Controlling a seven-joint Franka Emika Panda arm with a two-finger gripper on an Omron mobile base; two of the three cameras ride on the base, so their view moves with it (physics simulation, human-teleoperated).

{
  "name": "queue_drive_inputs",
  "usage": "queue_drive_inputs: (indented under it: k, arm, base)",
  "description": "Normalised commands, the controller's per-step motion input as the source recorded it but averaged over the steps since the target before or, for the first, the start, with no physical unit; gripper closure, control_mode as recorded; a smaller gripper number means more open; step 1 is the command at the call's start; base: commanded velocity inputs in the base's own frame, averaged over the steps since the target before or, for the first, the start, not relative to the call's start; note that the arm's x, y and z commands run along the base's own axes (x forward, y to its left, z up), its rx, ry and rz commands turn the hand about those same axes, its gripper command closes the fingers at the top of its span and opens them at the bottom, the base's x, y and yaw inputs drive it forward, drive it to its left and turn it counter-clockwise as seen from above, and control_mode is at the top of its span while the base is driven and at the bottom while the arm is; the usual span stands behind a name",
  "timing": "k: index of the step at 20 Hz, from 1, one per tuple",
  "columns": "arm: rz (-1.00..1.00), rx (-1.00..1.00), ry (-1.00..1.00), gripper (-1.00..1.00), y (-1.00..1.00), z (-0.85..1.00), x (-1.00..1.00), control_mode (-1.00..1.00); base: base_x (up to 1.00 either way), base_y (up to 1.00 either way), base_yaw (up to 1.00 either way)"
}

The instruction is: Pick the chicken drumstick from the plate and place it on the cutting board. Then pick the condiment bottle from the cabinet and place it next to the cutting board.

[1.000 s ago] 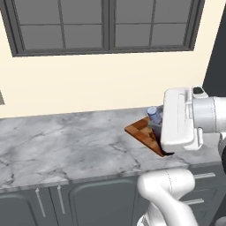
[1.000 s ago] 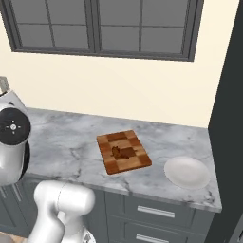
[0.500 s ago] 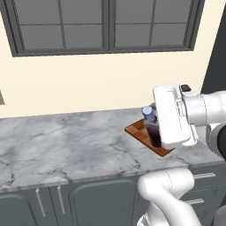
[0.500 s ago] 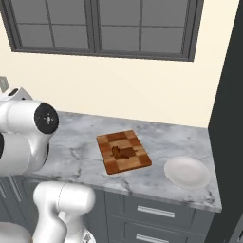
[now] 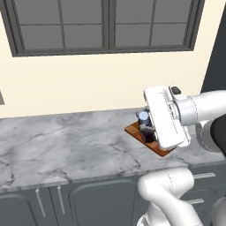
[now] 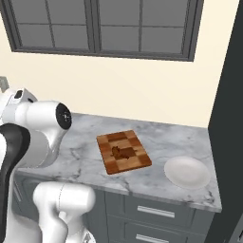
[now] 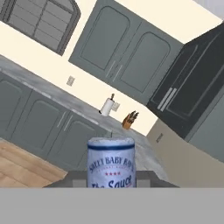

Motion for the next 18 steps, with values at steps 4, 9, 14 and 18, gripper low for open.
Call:
queue_drive_inputs:
  k: [4,9,14,18]
  arm:
    - [0.06,0.0,-0.12,1.0,0.15,-0.35,0.0,-1.0]
    - [0.01,0.06,-0.01,1.0,0.03,-0.34,0.0,-1.0]
    - [0.0,0.19,0.0,1.0,0.0,-0.4,0.14,-1.0]
    - [0.02,0.26,0.03,1.0,0.0,-0.16,0.01,-1.0]
  base:
    - [0.0,0.0,0.0]
    - [0.0,0.0,0.0]
    - [0.0,0.0,0.0]
    - [0.0,0.0,0.0]
